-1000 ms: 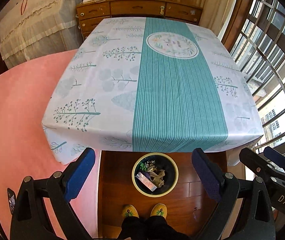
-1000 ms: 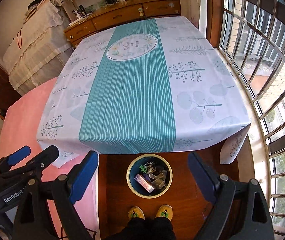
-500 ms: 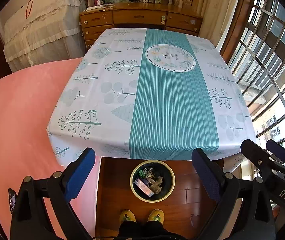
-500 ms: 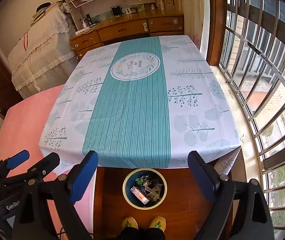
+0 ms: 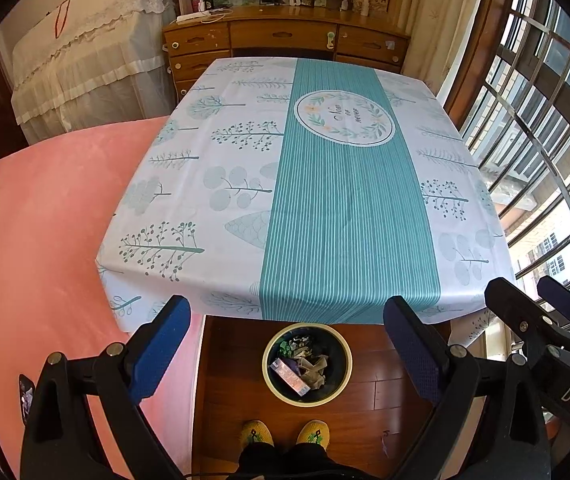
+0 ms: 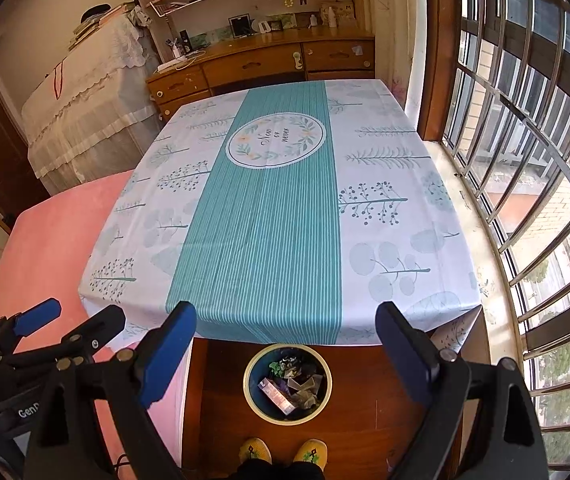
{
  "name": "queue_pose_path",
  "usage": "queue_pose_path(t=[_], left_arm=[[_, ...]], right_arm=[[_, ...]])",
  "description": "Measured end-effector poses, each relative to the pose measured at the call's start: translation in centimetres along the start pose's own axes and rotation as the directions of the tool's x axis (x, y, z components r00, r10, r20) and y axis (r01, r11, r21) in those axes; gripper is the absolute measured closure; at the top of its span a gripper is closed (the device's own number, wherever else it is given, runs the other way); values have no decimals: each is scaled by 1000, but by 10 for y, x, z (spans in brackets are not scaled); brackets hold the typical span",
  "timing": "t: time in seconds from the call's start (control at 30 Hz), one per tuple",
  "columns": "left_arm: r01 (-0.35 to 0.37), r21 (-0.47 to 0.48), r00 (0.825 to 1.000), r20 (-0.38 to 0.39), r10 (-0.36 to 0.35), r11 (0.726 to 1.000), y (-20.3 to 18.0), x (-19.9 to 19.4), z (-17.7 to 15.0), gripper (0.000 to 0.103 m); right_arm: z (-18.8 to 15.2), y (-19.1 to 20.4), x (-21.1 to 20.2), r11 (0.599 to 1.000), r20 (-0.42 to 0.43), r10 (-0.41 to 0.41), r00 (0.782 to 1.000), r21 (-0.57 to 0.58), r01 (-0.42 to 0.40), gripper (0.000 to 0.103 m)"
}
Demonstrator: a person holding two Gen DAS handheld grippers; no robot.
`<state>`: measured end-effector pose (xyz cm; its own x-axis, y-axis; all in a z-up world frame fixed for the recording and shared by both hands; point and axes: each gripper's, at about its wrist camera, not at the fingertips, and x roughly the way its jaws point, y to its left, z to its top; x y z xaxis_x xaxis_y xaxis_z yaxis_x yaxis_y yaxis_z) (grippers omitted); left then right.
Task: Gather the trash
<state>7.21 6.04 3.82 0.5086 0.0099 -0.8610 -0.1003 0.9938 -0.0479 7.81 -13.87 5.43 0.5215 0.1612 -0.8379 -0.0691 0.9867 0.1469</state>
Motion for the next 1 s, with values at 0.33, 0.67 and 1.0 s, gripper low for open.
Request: queue_pose_path(t=[0.33, 0.67, 1.0], left_arm=[[-1, -1, 1000, -1, 1, 1000, 0, 0, 1, 7], [-3, -1, 1000, -5, 3, 1000, -1, 2, 1, 7], [-7, -2, 1000, -11, 7, 1000, -2, 5, -5, 7]], right_arm=[[0, 1, 0, 1000, -1, 0, 1000, 0, 0, 11], [-1, 0, 2, 1000, -9, 4, 1000, -1, -4, 11], [-7, -4, 5, 1000, -19, 13, 1000, 4, -13, 11]])
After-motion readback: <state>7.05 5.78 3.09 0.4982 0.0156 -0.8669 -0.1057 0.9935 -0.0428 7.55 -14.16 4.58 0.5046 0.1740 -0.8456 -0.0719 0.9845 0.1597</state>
